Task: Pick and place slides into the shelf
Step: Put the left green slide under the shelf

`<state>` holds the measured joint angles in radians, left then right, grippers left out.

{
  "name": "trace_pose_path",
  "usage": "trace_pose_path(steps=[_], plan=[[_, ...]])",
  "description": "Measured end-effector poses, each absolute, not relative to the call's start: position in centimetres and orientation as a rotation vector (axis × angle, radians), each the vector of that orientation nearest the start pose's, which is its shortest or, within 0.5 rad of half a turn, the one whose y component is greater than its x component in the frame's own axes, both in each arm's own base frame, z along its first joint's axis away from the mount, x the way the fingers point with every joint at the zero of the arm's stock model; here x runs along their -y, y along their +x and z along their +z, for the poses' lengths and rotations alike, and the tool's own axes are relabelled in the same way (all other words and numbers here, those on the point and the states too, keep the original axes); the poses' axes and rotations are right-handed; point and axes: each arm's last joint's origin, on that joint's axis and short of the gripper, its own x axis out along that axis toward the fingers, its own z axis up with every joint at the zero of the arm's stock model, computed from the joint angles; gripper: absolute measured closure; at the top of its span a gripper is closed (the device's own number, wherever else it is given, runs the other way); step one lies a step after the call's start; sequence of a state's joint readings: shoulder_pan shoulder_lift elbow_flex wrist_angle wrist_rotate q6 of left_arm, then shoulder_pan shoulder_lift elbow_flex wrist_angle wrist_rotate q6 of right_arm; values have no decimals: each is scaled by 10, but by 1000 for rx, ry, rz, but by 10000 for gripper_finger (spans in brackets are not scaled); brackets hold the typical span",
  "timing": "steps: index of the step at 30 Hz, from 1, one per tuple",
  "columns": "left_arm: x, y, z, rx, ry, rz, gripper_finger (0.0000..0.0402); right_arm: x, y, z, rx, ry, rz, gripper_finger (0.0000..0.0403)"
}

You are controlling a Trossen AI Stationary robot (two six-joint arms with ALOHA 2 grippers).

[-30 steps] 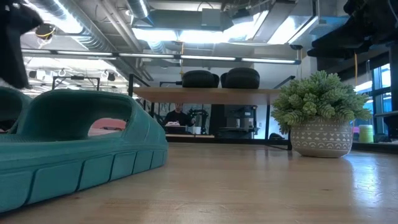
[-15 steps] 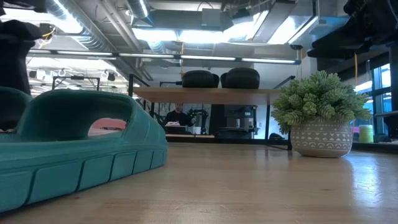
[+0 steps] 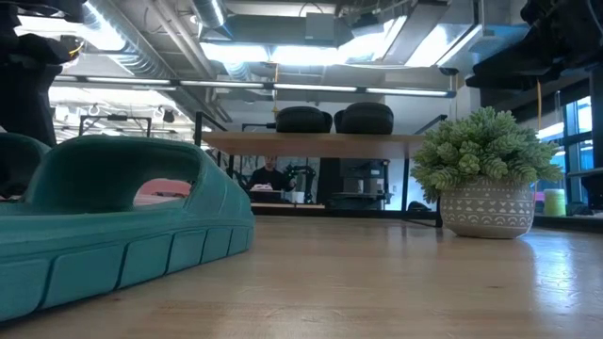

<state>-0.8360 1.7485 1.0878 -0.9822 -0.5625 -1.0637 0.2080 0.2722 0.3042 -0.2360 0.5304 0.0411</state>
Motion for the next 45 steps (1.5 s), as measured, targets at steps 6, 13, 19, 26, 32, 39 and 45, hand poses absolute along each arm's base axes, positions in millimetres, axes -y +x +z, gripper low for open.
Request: trace_pose_path(steps=[6,13,19,26,32,39,45], plan=[[206,208,168,-1114,112,433,138,-6,100,222,-197,-36,-326,130],[206,208,168,-1114,115,428,152,-6,100,222,-197,-36,-325,130],[206,208,168,-1114,115,427,205,-6,100,222,-197,-38,-325,130],[206,209,169,-1094,129,434,293,-6,100,222,-197,-38,-325,130],[204,208,169,-1076,155,450,386,-6,100,222,-197,-38,-325,130],[202,208,178,-1077,238,473,395,-6,100,222,-197,-38,-325,130],[199,213,212,-1041,426,522,397,-6,100,222,-198,-39,-325,130]])
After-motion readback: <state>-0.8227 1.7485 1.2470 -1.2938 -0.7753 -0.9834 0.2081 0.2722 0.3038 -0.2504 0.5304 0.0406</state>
